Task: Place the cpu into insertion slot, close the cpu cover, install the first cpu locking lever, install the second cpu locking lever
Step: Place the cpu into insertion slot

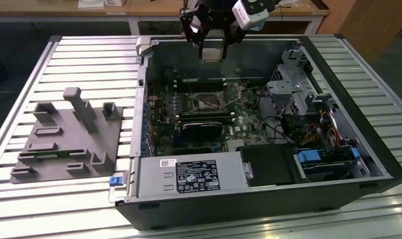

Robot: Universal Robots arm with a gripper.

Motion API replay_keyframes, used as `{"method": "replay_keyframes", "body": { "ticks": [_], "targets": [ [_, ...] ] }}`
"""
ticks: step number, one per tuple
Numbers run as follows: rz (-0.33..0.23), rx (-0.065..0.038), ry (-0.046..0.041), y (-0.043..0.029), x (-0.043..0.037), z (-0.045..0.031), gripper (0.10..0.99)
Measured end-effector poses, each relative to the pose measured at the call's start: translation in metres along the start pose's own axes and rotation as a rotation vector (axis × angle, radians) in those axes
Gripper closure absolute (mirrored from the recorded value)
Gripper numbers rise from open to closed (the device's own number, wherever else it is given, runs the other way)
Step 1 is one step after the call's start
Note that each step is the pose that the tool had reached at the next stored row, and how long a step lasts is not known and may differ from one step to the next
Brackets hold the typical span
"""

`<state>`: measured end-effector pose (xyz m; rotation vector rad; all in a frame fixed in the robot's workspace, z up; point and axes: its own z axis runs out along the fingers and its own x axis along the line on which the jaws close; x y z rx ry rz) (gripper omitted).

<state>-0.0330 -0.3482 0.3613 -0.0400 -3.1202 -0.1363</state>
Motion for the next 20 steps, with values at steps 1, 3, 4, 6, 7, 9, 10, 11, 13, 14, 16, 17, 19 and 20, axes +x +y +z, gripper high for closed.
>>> {"method": "replay_keyframes", "body": {
  "ticks": [1,3,4,6,7,9,10,11,13,14,16,17,19,20],
  "targets": [
    [0.0,0.0,0.0,0.0,0.0,0.0005,0.545],
    [0.0,0.0,0.0001,-0.0001,0.0,0.0014,0.545],
    [0.0,0.0,0.0001,-0.0002,0.0,0.0019,0.545],
    [0.0,0.0,0.0001,-0.0002,-0.0001,0.0028,0.545],
    [0.0,0.0,0.0,-0.0003,0.0,0.0032,0.545],
    [0.0,0.0,0.0,-0.0003,-0.0001,0.004,0.545],
    [0.0,0.0,0.0,-0.0004,-0.0001,0.0044,0.545],
    [0.0,0.0,0.0001,-0.0004,-0.0001,0.0048,0.545],
    [0.0,0.0,0.0001,-0.0005,-0.0001,0.0055,0.545],
    [0.0,0.0,0.0,-0.0005,-0.0001,0.0058,0.545],
    [0.0,0.0,0.0001,-0.0006,-0.0001,0.0064,0.545],
    [0.0,0.0,0.0001,-0.0006,-0.0001,0.0066,0.545],
    [0.0,0.0,0.0,-0.0006,-0.0001,0.0073,0.545],
    [0.0,0.0,0.0,-0.0007,-0.0001,0.0076,0.545]
  ]
}}
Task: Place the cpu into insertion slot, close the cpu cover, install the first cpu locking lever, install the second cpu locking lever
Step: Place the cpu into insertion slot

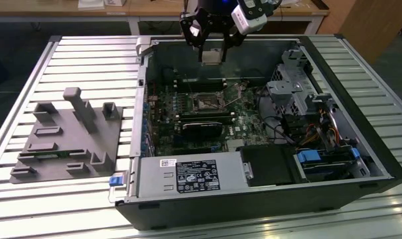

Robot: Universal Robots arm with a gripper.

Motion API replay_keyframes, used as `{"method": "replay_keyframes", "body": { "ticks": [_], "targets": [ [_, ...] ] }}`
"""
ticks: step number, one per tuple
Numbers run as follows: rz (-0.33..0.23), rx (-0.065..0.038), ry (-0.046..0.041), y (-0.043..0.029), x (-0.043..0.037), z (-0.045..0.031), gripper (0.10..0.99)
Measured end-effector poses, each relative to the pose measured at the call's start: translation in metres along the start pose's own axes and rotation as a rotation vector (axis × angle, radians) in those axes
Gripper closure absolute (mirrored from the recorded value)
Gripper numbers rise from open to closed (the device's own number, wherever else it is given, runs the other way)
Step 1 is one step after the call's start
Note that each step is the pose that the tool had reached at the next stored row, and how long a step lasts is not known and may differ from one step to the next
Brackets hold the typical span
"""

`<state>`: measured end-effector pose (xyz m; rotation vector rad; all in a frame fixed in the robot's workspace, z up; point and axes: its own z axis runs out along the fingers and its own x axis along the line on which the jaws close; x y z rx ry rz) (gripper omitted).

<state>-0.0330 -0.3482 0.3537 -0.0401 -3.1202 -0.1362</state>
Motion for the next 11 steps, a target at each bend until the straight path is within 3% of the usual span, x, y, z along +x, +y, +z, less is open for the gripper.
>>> {"method": "replay_keyframes", "body": {
  "ticks": [11],
  "targets": [
    [0.0,0.0,0.0,-0.0003,-0.0001,0.0035,0.545]
  ]
}}
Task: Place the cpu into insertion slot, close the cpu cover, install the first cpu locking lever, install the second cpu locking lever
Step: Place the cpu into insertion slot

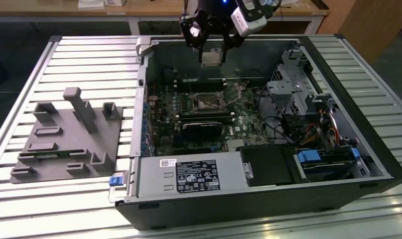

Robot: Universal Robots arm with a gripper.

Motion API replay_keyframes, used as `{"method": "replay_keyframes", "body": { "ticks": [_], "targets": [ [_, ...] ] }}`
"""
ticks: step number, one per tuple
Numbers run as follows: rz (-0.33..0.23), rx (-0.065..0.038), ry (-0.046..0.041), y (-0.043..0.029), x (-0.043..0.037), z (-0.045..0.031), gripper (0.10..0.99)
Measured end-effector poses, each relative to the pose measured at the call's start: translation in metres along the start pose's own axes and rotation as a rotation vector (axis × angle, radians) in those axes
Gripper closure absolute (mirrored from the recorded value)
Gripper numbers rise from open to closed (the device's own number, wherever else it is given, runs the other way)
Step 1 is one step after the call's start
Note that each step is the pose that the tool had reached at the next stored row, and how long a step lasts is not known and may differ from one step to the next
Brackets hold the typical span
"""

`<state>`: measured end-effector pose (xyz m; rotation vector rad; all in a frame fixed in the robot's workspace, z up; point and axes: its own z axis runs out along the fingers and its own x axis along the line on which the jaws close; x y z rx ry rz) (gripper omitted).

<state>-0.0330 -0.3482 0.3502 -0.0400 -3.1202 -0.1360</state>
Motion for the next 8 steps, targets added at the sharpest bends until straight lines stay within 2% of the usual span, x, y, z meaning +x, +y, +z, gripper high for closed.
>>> {"method": "replay_keyframes", "body": {
  "ticks": [8],
  "targets": [
    [0.0,0.0,0.0,-0.0002,0.0,0.0021,0.545]
  ]
}}
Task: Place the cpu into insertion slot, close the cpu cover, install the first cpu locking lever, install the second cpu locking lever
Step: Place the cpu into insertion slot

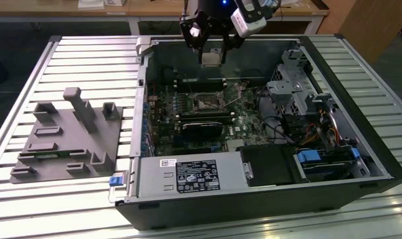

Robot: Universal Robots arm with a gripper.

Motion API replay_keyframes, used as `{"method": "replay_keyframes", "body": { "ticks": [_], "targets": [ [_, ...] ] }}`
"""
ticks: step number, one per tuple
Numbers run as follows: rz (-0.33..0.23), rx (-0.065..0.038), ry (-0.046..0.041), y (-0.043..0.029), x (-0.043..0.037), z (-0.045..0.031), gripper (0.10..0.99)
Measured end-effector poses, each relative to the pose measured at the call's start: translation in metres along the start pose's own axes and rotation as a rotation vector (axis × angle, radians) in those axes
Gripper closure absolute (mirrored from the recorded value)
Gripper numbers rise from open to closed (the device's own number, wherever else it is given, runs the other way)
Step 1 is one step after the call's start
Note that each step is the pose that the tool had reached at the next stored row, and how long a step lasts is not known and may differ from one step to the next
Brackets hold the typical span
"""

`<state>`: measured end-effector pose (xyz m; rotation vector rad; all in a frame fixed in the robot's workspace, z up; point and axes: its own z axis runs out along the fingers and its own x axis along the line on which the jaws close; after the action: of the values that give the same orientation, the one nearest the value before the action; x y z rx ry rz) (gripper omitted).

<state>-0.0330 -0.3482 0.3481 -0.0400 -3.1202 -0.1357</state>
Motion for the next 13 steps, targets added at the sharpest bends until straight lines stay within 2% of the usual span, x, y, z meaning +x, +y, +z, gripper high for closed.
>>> {"method": "replay_keyframes", "body": {
  "ticks": [13],
  "targets": [
    [0.0,0.0,0.0,-0.0003,-0.0001,0.0034,0.545]
  ]
}}
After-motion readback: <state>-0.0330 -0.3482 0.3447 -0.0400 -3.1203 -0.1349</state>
